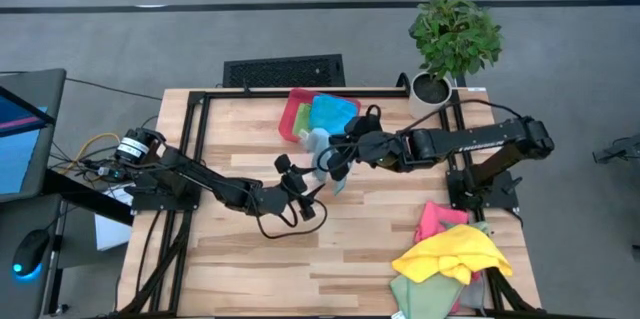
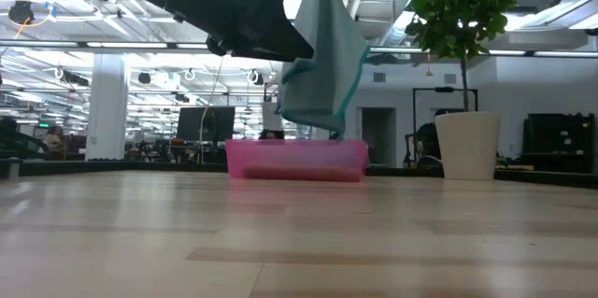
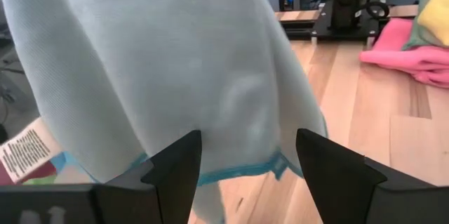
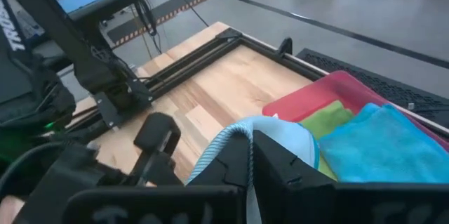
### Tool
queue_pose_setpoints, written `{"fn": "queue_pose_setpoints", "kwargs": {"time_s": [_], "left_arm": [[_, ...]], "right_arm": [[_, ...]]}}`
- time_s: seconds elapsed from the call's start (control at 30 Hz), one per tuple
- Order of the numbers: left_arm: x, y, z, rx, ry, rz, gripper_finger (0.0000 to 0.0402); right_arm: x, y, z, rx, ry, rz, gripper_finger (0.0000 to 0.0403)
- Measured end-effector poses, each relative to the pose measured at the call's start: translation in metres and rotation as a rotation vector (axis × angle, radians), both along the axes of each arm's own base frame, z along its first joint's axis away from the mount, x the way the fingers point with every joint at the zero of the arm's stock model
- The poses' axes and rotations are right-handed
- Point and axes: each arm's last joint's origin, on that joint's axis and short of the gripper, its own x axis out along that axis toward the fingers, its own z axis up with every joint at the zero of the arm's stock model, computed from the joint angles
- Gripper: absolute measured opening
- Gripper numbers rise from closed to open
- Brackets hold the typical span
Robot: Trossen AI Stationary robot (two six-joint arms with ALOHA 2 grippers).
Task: Fold microfiber towels
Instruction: Fold the light blue microfiber cloth
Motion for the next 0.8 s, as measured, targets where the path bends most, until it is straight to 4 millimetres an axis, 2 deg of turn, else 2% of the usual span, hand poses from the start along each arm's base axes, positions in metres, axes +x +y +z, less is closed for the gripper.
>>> {"fn": "queue_pose_setpoints", "kwargs": {"time_s": [0.5,0.8], "left_arm": [[0.001,0.011,0.001,0.024,-0.009,0.094,0.0227],[0.001,0.014,0.001,0.033,-0.014,0.131,0.0226]], "right_arm": [[0.005,0.0,0.008,0.027,-0.104,0.019,0.0034],[0.005,0.003,0.009,0.039,-0.108,0.049,0.0035]]}}
